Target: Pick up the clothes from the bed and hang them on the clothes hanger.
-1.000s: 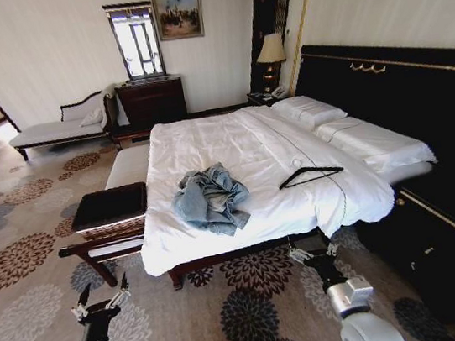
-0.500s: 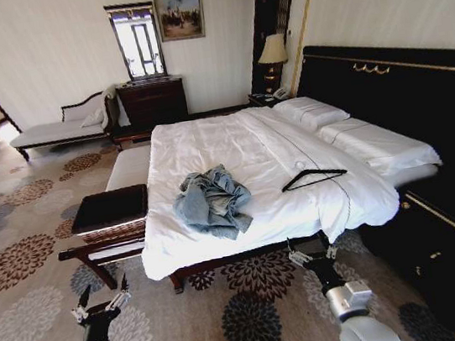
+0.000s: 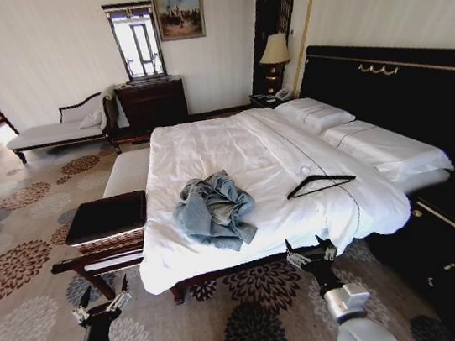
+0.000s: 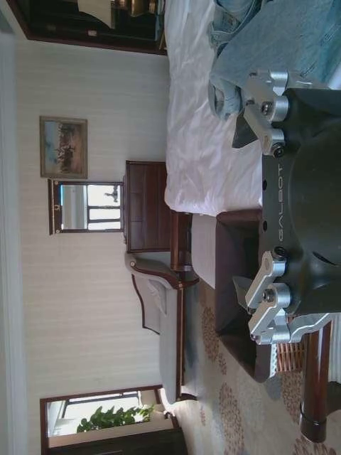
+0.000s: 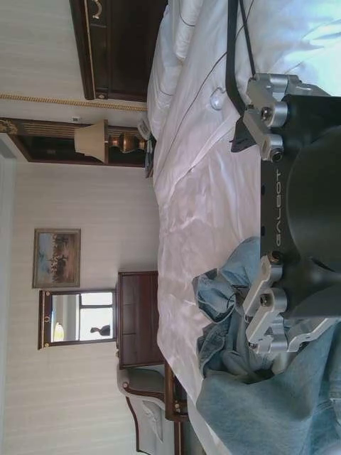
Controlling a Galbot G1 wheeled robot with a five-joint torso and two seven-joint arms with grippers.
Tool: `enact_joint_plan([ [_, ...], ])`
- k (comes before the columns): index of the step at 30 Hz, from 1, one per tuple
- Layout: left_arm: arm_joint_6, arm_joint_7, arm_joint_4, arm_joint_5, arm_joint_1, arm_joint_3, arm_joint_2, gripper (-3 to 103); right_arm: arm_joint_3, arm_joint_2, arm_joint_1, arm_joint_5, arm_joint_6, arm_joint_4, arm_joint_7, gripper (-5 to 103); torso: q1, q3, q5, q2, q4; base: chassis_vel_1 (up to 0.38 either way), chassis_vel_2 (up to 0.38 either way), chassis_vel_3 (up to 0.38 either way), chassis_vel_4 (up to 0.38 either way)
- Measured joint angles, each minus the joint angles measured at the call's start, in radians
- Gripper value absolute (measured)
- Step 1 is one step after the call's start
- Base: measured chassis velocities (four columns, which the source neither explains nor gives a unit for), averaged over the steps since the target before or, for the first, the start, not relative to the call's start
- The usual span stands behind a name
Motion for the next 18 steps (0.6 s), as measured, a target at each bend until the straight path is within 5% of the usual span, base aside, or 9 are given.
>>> enact_joint_plan([
  [18,-0.006,0.000,0.007,-0.006,0.006,-0.004,-0.006,100,-0.013,0.008,-0.015,-0.007,0.009,0.004,-0.009,100,0.000,0.000,0.0001,0.000,0.0000,-0.125,0.120,0.122,-0.121],
])
